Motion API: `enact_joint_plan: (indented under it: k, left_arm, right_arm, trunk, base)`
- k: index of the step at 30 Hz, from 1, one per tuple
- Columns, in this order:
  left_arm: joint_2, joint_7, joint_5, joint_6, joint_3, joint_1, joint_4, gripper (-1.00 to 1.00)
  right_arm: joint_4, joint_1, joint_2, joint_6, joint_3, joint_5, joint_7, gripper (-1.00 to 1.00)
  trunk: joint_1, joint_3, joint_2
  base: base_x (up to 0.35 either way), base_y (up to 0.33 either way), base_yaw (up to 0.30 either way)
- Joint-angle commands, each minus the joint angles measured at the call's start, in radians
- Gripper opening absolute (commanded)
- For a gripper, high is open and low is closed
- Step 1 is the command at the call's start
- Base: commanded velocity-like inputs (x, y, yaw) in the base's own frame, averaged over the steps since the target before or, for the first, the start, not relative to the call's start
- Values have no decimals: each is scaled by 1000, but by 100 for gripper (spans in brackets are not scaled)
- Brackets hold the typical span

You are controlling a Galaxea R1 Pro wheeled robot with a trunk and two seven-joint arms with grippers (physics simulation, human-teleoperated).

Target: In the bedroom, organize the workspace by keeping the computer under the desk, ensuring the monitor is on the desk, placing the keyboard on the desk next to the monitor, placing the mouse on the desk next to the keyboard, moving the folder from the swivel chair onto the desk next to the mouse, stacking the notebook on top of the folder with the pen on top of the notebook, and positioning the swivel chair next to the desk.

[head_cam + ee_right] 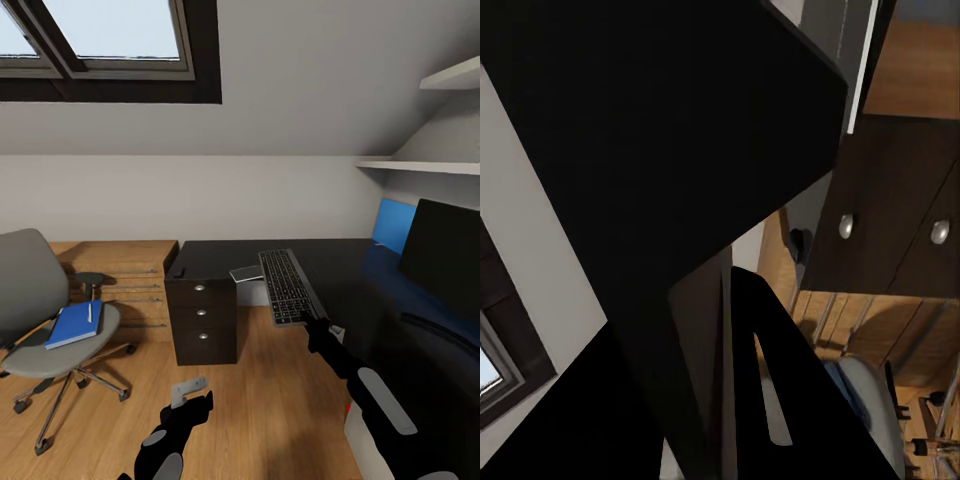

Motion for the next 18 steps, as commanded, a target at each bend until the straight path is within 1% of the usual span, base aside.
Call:
enact_joint_plan:
  k: [1, 18]
  left_arm:
    - [1, 9, 5, 2, -2, -1, -2, 100]
    - [-1, 13, 6, 3, 3, -1, -2, 100]
  right_arm:
    - [1, 0, -1, 1, 2, -8, 6, -100]
    - [2, 0, -2, 2, 2, -8, 6, -100]
  trunk:
    - [-4, 2, 7]
    - [-69, 55, 126]
  base:
    - [-62, -9, 0]
    - [-8, -1, 0]
